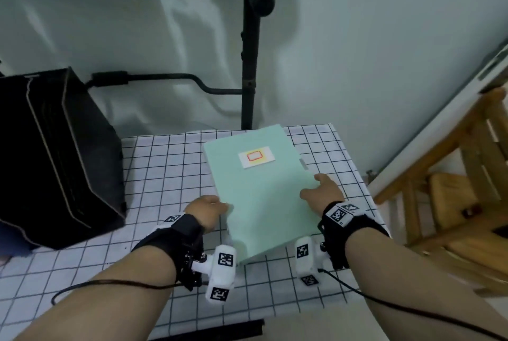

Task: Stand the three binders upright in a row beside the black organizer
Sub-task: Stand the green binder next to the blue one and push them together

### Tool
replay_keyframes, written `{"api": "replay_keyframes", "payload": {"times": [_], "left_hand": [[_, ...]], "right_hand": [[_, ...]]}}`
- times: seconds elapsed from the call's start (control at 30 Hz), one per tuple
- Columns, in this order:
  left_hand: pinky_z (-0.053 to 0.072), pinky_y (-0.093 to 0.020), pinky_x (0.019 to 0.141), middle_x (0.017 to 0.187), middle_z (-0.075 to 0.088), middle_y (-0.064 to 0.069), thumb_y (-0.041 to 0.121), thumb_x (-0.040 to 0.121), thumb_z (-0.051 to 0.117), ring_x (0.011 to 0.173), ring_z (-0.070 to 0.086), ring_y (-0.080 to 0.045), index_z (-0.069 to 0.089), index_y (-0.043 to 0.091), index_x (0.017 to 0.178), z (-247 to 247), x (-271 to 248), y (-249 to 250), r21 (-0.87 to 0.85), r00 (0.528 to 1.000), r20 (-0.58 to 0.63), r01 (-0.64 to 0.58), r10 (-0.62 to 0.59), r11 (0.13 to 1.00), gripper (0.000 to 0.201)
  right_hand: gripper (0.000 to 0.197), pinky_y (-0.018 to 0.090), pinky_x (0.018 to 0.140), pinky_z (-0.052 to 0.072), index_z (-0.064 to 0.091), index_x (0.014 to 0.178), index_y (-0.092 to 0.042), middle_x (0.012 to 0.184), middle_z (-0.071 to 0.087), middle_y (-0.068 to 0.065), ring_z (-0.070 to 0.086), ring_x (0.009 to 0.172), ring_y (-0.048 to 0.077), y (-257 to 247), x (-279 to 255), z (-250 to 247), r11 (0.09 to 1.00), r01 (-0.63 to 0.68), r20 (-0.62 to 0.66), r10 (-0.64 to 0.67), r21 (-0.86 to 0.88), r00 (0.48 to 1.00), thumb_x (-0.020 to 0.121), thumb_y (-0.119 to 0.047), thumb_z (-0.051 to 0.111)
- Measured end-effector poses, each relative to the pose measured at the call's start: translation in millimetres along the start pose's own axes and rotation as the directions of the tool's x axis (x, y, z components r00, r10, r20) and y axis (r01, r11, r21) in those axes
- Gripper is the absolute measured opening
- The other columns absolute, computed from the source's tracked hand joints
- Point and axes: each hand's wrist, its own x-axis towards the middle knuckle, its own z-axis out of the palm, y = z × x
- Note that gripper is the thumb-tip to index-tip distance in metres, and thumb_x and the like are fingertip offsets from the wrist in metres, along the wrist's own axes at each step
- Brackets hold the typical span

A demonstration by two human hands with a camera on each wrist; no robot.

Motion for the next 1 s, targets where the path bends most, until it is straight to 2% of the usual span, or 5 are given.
{"api": "replay_keyframes", "payload": {"times": [0.23,0.43,0.6,0.83,1.0], "left_hand": [[0.052,-0.050,0.088,0.112,0.069,-0.018,0.042,0.054,0.069,0.103,0.065,-0.038,0.062,0.004,0.108,22.4,35.5,-21.4,-0.102,0.991,0.033,0.131,-0.128,0.986,0.066],[0.045,-0.031,0.065,0.077,0.061,-0.011,0.024,0.079,0.065,0.067,0.054,-0.026,0.062,0.006,0.089,33.1,21.0,-14.4,-0.314,0.977,0.111,0.210,-0.184,0.926,0.021],[0.047,-0.027,0.050,0.067,0.056,-0.013,0.015,0.082,0.057,0.046,0.055,-0.025,0.059,0.004,0.083,4.9,12.3,-16.4,-0.381,0.984,0.066,0.179,-0.166,0.907,0.012],[0.046,-0.035,0.062,0.073,0.065,-0.015,0.003,0.079,0.060,0.058,0.053,-0.026,0.066,0.000,0.087,-51.1,-25.0,-18.7,-0.419,0.994,0.100,0.071,-0.032,0.905,0.011],[0.053,-0.032,0.044,0.083,0.070,-0.014,-0.002,0.079,0.061,0.066,0.063,-0.028,0.058,-0.001,0.101,-90.4,-69.8,-22.2,-0.474,0.998,-0.050,-0.067,0.049,0.878,0.023]], "right_hand": [[0.062,0.030,0.086,0.043,0.036,0.138,-0.006,0.132,0.055,0.014,0.055,0.117,0.032,25.8,28.5,2.6,0.996,-0.089,0.086,0.089,-0.007,0.992,0.083,-0.024,0.059],[0.071,0.037,0.095,0.045,0.042,0.131,-0.011,0.131,0.052,0.013,0.051,0.119,0.035,28.9,32.0,12.1,0.996,-0.084,0.046,0.083,0.007,0.995,0.071,-0.036,0.069],[0.062,0.036,0.091,0.047,0.050,0.120,-0.013,0.122,0.058,0.009,0.056,0.108,0.030,18.3,22.0,11.8,1.000,0.012,0.061,-0.013,0.022,0.998,0.067,-0.036,0.072],[0.073,0.039,0.094,0.049,0.050,0.121,-0.016,0.120,0.060,0.007,0.059,0.108,0.029,-19.4,2.7,21.2,0.977,0.157,0.123,-0.176,0.147,0.977,0.055,-0.039,0.072],[0.064,0.045,0.096,0.050,0.046,0.111,-0.034,0.117,0.063,0.002,0.060,0.107,0.027,-62.7,-17.2,41.2,0.946,0.249,0.162,-0.284,0.206,0.945,0.053,-0.045,0.071]]}}
